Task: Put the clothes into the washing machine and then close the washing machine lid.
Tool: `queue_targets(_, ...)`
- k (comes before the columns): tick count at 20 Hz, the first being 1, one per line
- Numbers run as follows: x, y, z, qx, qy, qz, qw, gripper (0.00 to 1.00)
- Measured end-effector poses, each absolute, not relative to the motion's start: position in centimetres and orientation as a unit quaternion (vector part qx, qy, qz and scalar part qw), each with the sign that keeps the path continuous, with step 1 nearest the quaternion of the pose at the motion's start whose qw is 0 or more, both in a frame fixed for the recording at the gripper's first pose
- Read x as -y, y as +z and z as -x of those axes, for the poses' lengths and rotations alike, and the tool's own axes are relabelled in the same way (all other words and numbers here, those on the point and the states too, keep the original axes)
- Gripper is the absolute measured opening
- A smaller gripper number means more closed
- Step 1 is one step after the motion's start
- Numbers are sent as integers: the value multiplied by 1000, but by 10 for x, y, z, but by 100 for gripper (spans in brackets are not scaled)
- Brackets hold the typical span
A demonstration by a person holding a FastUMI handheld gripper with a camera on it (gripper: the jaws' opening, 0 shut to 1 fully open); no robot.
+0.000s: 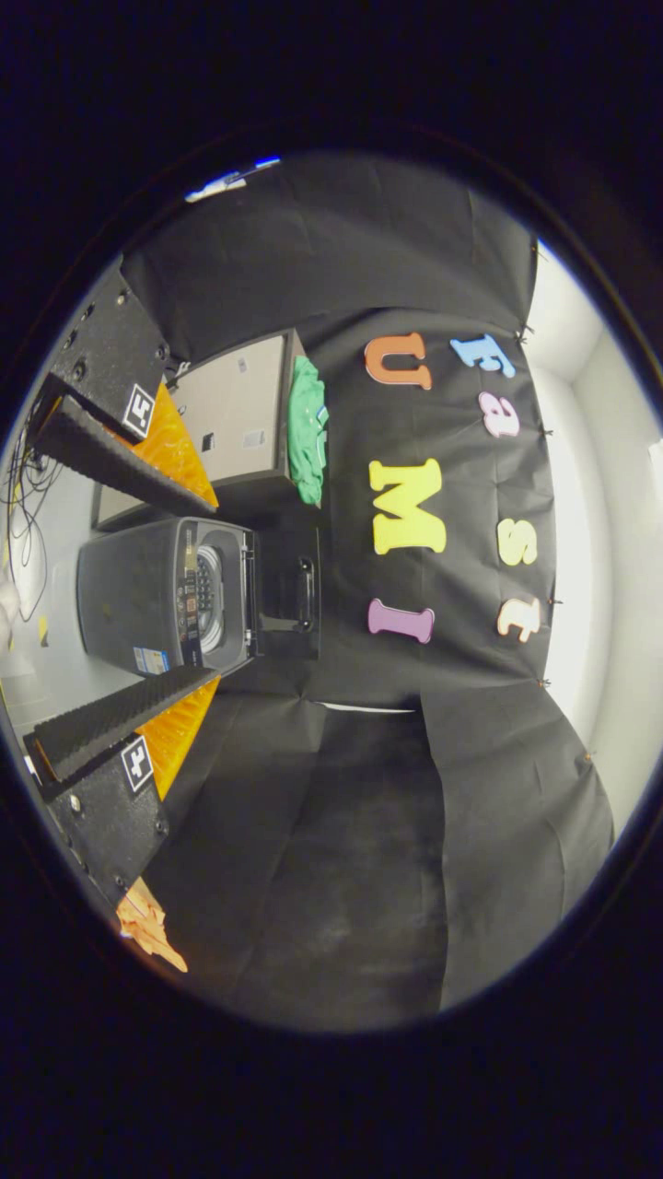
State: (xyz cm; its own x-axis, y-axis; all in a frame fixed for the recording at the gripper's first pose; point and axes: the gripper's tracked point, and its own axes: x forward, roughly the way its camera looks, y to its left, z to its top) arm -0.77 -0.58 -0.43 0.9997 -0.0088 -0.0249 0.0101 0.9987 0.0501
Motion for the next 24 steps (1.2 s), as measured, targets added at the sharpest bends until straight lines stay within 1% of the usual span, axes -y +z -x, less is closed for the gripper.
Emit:
queue_targets(7, 9, 25, -19, -4, -10, -29, 1000, 100)
queue_targets(11, 6, 52, -53, -3, -9, -42, 999, 100)
queue_targets(16, -4, 89, -115, -3, 0, -48, 999, 100)
queue_targets(24, -62, 143, -242, -15, 45, -62, 997, 100)
